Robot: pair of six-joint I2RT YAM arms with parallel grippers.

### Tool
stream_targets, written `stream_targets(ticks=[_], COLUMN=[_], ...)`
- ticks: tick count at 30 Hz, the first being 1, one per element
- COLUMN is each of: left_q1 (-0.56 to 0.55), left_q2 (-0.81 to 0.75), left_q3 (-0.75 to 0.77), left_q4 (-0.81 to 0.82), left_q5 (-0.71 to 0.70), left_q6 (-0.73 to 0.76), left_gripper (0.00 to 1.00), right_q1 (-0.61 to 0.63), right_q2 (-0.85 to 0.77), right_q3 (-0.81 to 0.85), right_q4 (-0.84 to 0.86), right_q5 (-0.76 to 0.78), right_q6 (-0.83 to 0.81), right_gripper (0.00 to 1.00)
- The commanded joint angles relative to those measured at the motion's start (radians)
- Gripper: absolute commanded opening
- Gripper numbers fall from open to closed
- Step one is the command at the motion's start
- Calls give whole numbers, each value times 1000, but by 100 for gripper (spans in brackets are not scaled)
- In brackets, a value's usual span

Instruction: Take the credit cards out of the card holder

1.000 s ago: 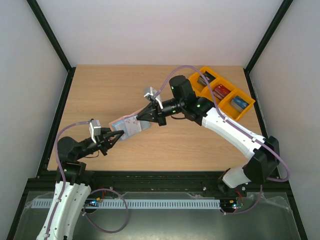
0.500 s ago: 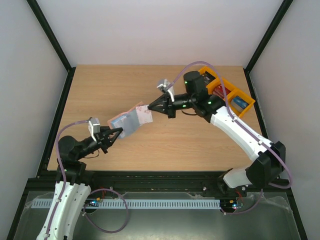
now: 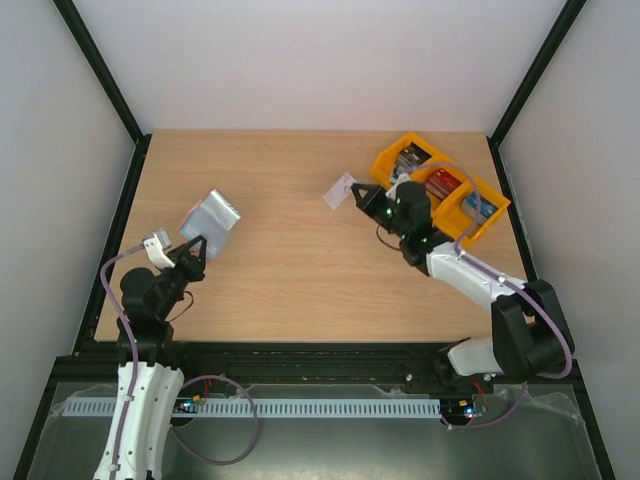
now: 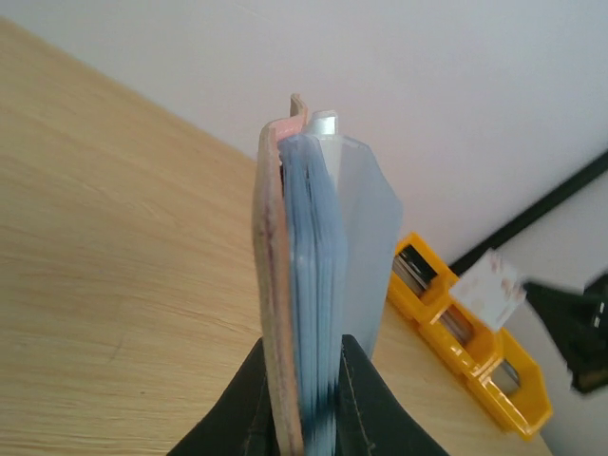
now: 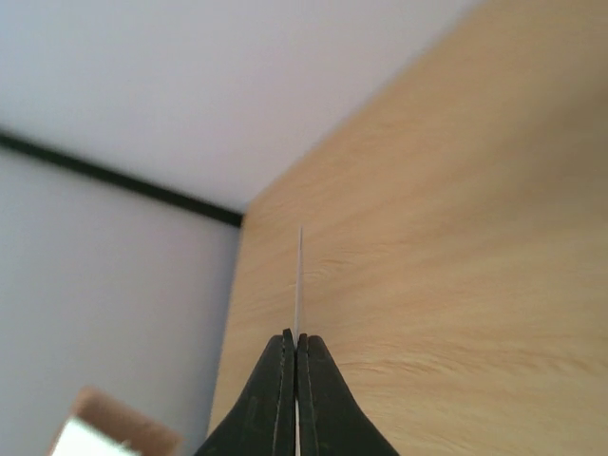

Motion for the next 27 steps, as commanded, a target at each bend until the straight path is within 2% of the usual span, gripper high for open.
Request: stream_targets(ticks=[1, 3, 5, 11, 15, 27], left_q1=[25, 36, 44, 67, 75, 82], left_q2=[-46, -60, -74, -107, -122, -142], left_q3=[-18, -31, -42, -57, -63, -78], left_q4=[5, 9, 20, 33, 36, 57], left_q5=[-83, -82, -76, -61, -59, -51], left_q6=[-68, -86, -103, -122, -129, -145], left_gripper=[2, 2, 2, 2, 2, 2], right_q1=[104, 137, 148, 159, 184, 213], right_q2=[-27, -5, 46, 289, 381, 399], right_q3=[-144, -178, -188, -180, -175, -217], right_q4=[232, 253, 271, 293, 305, 182], right_q5=[496, 600, 635, 571, 565, 613], right_q6=[358, 432, 493, 729, 786, 884], right_gripper=[2, 2, 2, 2, 2, 2])
